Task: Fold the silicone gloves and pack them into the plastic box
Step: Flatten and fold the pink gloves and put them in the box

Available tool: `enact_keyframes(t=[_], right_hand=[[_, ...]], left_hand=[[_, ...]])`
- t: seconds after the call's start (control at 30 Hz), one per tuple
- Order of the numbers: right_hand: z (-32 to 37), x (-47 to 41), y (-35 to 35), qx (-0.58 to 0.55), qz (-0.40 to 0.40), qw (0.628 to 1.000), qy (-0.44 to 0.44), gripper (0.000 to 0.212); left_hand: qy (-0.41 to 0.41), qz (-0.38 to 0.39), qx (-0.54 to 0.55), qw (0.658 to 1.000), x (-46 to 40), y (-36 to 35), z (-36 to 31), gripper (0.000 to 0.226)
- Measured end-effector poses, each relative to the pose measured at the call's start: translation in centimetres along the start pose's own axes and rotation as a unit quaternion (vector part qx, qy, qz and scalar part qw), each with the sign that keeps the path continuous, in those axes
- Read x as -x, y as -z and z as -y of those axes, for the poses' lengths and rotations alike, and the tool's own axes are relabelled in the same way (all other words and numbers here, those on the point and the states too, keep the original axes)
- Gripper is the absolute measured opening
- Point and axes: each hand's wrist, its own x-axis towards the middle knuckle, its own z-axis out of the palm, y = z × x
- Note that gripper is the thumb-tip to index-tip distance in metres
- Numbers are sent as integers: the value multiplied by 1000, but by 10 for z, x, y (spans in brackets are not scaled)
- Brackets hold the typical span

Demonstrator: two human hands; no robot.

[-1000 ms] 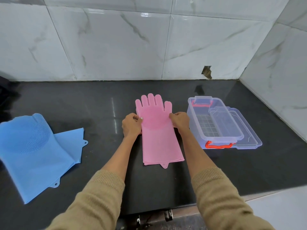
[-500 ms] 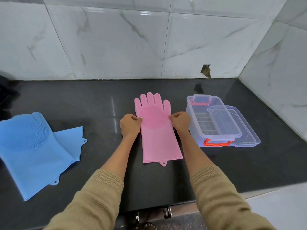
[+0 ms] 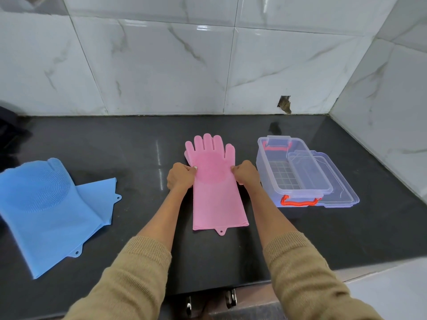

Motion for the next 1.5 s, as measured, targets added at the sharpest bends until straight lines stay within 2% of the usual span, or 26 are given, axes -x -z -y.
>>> enact_keyframes(t=[0.23,0.37,0.53,0.63,0.77,0.93,1.17,1.33,1.5], right_hand=[[22,7,-13,-15,58,998,31,18],[42,16,-32,-51,78,994,51,32],[57,21,-54,-78,108,988,81,27],[57,17,-56,-81,107,988,80,22],[52,12,-50,-106,102,986,75,18],[46,7,-46,-72,85,991,74,30],[40,6,-50,-72,48,991,102,32],[37,5,-52,-113,21,988,104,24],[30,8,-55,-153,9,979,135,17]], left_hand=[[25,-2,60,998,-8,24,13,30],[41,-45,73,995,-11,52,25,30],[47,-88,80,992,-10,81,43,24],[48,-92,108,989,-7,86,49,17],[61,-73,129,987,-7,85,47,24],[87,-64,127,986,-9,80,39,22],[109,-50,160,980,-10,82,43,19],[120,-45,179,975,-7,82,45,22],[141,-22,149,978,-6,81,45,32]])
